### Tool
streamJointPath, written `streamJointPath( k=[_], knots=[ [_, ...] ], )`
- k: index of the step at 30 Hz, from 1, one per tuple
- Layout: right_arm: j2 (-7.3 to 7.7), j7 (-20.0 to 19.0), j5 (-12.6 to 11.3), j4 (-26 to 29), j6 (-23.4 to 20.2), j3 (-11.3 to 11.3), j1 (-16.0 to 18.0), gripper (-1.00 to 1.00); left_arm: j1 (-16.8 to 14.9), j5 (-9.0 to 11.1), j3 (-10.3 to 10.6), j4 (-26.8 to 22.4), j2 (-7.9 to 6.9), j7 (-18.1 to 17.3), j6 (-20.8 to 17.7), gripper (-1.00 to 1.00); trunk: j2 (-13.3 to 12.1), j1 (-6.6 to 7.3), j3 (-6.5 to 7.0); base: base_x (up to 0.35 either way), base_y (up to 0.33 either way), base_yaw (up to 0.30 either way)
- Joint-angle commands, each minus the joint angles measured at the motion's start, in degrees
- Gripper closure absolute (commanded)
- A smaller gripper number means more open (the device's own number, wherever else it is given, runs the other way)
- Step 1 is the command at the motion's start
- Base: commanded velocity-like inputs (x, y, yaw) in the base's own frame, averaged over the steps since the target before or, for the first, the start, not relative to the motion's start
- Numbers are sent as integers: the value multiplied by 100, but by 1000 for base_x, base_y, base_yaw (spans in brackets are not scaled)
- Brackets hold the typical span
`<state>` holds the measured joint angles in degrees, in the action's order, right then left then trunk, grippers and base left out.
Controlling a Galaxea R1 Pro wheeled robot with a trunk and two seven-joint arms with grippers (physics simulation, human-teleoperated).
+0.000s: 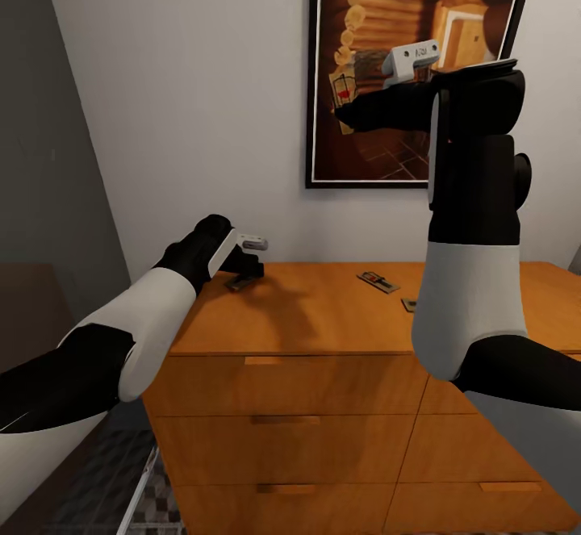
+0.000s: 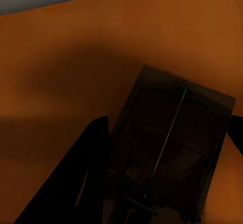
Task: Take the four mousetraps from the cabinet in the bathroom and place them on the bathroom floor. Make sure all four end up on the same floor surface, and ensure that at least two of them are either under or directly next to the same bathroom sink.
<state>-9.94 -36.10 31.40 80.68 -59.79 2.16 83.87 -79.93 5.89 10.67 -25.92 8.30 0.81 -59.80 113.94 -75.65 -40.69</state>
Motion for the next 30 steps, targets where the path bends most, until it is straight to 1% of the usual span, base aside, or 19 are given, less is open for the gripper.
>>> streamJointPath(
  k=[1, 2, 9, 24, 25, 30],
  knots=[
    [-6, -47, 42, -1, -21, 12, 6, 100, -5, 52, 41, -6, -6, 16, -20, 100, 3, 1, -6, -5, 0, 0],
    [-6, -47, 42, -1, -21, 12, 6, 100, -5, 52, 41, -6, -6, 16, -20, 100, 3, 1, -6, -5, 0, 0],
    [-6, -47, 42, -8, -21, 12, 6, 100, -5, 53, 41, -4, -4, 15, -20, 100, -278, 154, 119, -2, 0, 0],
    [-6, -47, 29, -111, -21, 14, 6, 100, -3, 50, 41, 0, -13, 16, -20, 100, -278, 154, 119, 0, 0, 0],
    [-6, -47, 15, -114, -21, 15, 6, 100, -4, 51, 41, 0, -13, 16, -20, 100, -278, 154, 119, 0, 0, 0],
    [-6, -47, -251, -83, -21, 19, 2, 100, -4, 52, 41, 0, -13, 16, -20, 100, -278, 154, 119, 0, 0, 0]
  ],
)
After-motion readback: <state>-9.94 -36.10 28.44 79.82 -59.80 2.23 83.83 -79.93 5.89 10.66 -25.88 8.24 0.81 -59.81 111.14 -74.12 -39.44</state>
